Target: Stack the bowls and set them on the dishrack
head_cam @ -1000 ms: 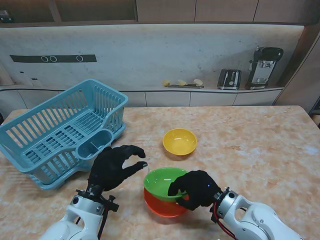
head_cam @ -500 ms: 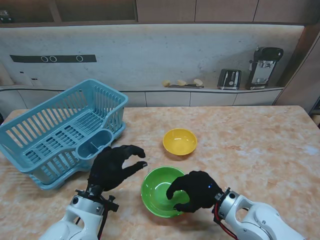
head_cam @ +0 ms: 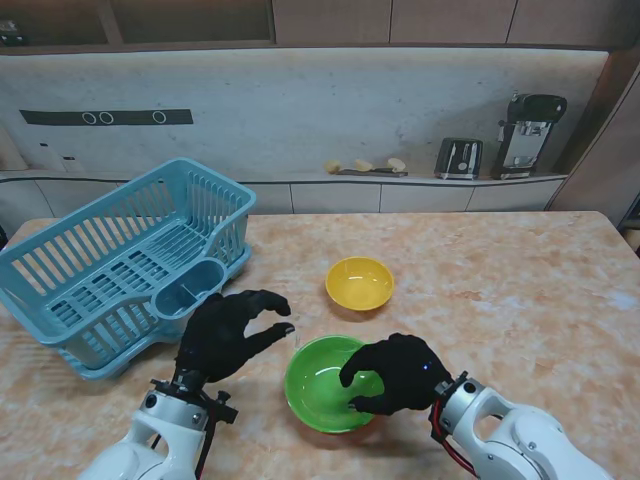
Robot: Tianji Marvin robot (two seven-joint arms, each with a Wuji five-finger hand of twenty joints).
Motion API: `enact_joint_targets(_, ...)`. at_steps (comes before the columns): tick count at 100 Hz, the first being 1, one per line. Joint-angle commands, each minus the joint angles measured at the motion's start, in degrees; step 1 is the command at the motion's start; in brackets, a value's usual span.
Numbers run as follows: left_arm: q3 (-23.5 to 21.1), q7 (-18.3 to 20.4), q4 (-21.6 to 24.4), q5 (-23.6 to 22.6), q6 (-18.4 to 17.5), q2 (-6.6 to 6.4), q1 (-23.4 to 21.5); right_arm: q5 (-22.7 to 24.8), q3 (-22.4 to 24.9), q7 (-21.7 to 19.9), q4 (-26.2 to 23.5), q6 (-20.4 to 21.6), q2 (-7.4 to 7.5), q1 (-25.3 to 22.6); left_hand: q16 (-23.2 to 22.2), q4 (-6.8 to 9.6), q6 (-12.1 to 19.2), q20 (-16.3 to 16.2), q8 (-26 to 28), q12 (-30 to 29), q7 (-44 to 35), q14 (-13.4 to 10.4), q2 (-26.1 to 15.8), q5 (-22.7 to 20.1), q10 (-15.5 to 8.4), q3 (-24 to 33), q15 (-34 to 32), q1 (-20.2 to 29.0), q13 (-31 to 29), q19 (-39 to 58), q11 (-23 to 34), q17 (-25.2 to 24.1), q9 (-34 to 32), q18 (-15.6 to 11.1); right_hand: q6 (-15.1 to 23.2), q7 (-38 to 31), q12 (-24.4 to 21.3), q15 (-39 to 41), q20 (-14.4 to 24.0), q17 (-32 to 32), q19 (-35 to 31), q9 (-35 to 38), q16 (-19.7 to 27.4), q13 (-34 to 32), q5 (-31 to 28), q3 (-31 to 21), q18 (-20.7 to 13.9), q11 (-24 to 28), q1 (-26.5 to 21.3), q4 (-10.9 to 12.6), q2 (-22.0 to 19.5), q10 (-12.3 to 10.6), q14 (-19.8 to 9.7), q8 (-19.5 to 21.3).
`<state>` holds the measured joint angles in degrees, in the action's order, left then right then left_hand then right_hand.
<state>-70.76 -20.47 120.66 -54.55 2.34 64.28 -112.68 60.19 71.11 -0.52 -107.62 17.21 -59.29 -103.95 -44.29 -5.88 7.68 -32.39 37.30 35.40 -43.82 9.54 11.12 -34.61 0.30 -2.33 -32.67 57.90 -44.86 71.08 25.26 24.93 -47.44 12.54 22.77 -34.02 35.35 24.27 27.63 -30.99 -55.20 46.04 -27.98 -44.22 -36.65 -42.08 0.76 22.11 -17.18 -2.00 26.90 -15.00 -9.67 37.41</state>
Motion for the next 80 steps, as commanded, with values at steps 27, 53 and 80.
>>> enact_joint_targets(27,0.03,0.87,0.52,0.04,0.1,0.15,-0.37,-0.45,0.18,-2.93,-0.23,-7.96,-0.73,2.06,0.16,-0.15,1.0,-0.22,0.96,0.74,0.18,0.64,-2.05,-1.22,0.24,-0.91,0.17,-0.16,-0.79,-0.11,-0.87,-0.67,-1.45,0.93,-1.63,1.5,-3.37,-3.59,-0.17,3.02,1.25,-2.01,2.67,2.17,1.45,2.32,2.01,-3.48,1.92,0.85,-4.93,1.53,1.58,-0.9)
enact_joint_targets(53,0.08,0.99,0.54,0.04,0.07,0.13,-0.31,-1.05,-1.17,-3.31,2.91,-15.29,-1.08,6.06,0.14,-0.14,1.05,-0.24,0.97,0.76,0.17,0.64,-2.05,-1.23,0.22,-0.9,0.13,-0.15,-0.87,-0.06,-0.83,-0.6,-1.48,0.89,-5.65,4.73,-4.89,-4.72,-0.09,3.78,1.02,-4.57,3.26,2.83,3.25,4.27,2.67,-5.4,4.45,1.29,-7.81,3.03,2.35,-1.18)
enact_joint_targets(80,0.07,1.08,0.57,0.05,0.05,0.12,-0.27,-2.84,-3.69,-2.56,6.09,-23.99,-1.8,11.63,0.14,-0.14,1.07,-0.23,0.97,0.83,0.15,0.68,-2.07,-1.24,0.12,-0.9,0.13,-0.17,-0.88,-0.07,-0.73,-0.57,-1.6,0.88,-11.21,7.65,-5.11,-4.3,-0.56,3.64,0.58,-7.35,3.16,3.25,4.51,5.68,1.76,-5.36,8.34,0.82,-10.27,5.58,2.98,-1.75)
